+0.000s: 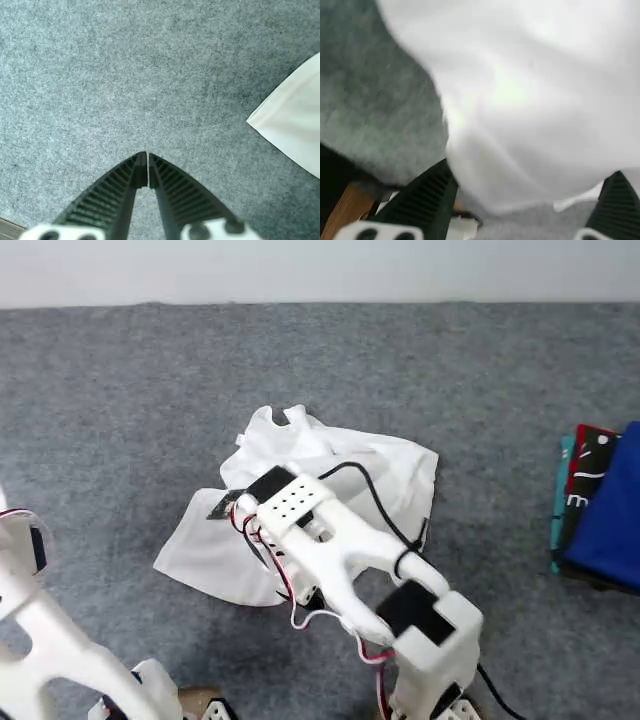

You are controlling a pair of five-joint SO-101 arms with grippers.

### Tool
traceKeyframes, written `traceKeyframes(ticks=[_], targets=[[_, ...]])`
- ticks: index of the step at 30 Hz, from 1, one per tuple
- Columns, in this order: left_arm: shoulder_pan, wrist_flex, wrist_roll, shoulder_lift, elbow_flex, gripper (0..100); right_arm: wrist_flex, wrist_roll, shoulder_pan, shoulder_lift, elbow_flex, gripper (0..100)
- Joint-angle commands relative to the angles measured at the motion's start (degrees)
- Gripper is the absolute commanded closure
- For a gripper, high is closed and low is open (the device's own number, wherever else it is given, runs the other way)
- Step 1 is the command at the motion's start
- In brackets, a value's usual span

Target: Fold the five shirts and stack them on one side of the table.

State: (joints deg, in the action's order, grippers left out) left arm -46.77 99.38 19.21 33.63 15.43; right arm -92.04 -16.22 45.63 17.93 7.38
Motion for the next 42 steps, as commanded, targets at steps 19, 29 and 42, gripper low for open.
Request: traceKeyframes(ticks=[19,29,42], targets=[[0.1,0.3,-0.4,1.6,-0.1,99,0.3,-5.9,-15.0,3.7,-24.5,98.7],[0.1,0.2,-0.4,1.6,-0.1,99,-10.7,-10.2,-14.5,1.6,-60.7,99.0],[0.0,0.2,-0.4,1.7,2.0,99,-10.7,-10.3,-10.1,-7.0,-76.9,99.0]])
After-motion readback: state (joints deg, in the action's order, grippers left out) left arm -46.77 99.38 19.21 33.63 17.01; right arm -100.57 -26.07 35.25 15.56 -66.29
